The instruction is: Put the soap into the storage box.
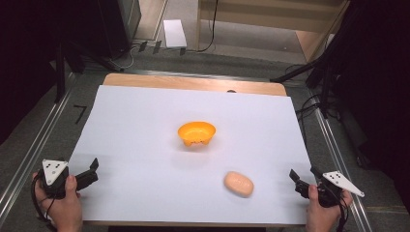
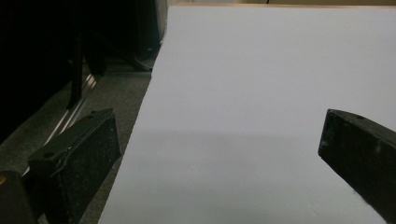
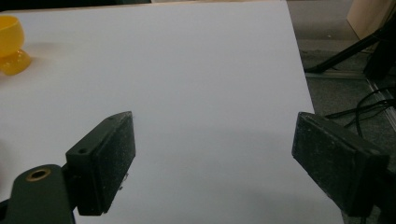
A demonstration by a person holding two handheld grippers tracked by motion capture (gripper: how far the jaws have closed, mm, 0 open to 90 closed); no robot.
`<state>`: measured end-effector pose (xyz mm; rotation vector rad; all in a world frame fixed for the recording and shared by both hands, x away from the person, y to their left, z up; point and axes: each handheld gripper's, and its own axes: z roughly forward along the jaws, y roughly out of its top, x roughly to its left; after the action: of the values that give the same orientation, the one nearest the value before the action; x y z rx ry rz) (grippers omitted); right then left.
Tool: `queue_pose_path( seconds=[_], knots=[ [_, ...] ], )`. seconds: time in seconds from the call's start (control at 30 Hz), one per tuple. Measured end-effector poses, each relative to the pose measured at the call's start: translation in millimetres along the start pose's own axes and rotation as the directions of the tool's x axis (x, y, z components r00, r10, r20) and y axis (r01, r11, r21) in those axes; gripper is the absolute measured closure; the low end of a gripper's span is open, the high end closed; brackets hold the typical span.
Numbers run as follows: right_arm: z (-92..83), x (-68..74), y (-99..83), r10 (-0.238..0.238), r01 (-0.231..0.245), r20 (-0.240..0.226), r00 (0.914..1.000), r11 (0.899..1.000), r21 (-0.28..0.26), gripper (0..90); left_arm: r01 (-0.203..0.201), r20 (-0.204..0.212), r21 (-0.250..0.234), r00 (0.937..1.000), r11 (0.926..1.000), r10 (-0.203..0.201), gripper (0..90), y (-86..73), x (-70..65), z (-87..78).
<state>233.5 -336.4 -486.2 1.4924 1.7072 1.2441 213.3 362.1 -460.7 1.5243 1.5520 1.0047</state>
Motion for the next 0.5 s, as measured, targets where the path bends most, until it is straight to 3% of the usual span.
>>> queue_pose_path(
  seconds=[0.23,0.27,0.3,0.37,0.4,0.43,0.47,0.5],
  knots=[
    [3.0,7.4,4.1,-0.06,0.063,-0.042,0.9973,0.996,0.071,13.8,0.019,0.006,0.007,0.9998,0.9998,-0.019,0.0,0.2,1.5,0.9],
    [3.8,11.6,5.6,-0.122,0.128,-0.063,0.9905,0.986,0.105,12.8,0.013,0.004,0.01,0.9999,0.9999,-0.013,0.0,0.2,1.1,1.5],
    [4.5,13.5,6.6,-0.142,0.152,-0.088,0.986,0.981,0.122,12.4,0.009,0.005,0.012,0.9999,0.9999,-0.009,0.0,0.2,0.7,1.7],
    [5.1,15.3,7.4,-0.154,0.168,-0.108,0.9821,0.976,0.138,12.0,0.006,0.006,0.013,1.0,0.9999,-0.006,0.0,0.2,0.2,1.9],
    [6.0,16.5,8.6,-0.173,0.191,-0.127,0.9768,0.97,0.149,11.1,-0.001,0.006,0.016,1.0,0.9999,0.001,0.0,0.3,0.1,1.9],
    [8.3,19.5,11.3,-0.2,0.23,-0.166,0.9657,0.955,0.185,8.0,-0.003,0.006,0.019,1.0,0.9998,0.003,0.0,0.3,-0.4,2.1],
    [9.4,21.2,12.7,-0.214,0.249,-0.181,0.96,0.948,0.201,7.2,-0.004,0.006,0.022,1.0,0.9998,0.004,0.0,0.4,-0.4,2.1],
    [9.4,21.2,12.7,-0.214,0.249,-0.181,0.96,0.948,0.201,7.2,-0.004,0.006,0.022,1.0,0.9998,0.004,0.0,0.4,-0.4,2.1]
  ],
)
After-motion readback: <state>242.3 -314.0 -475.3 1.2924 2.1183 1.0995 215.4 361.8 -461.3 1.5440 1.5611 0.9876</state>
